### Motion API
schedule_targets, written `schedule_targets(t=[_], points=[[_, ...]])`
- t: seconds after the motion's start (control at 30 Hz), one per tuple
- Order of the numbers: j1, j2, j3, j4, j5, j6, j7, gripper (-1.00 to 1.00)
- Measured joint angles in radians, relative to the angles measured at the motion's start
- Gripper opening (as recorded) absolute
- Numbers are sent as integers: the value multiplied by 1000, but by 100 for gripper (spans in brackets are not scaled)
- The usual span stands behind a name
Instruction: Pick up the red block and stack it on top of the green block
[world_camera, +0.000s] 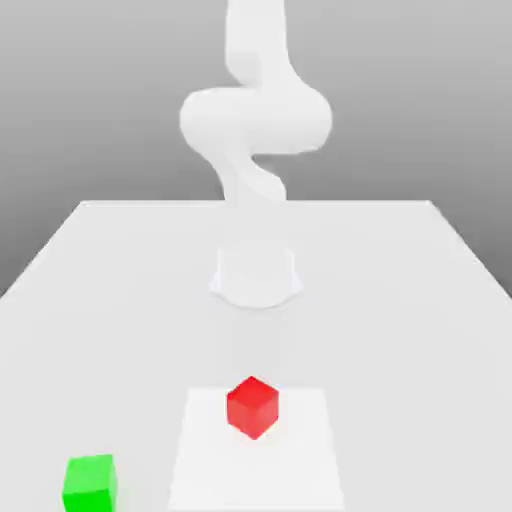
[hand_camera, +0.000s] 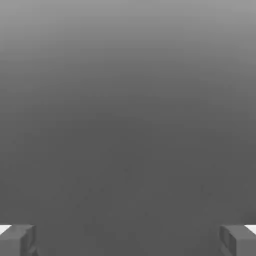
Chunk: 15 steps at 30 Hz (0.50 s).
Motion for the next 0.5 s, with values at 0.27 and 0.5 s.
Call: schedule_targets(t=[0.27,0.5], points=[[-126,283,124,-198,-64,178,290,0],[-183,553,161,-383,-56,352,519,0]])
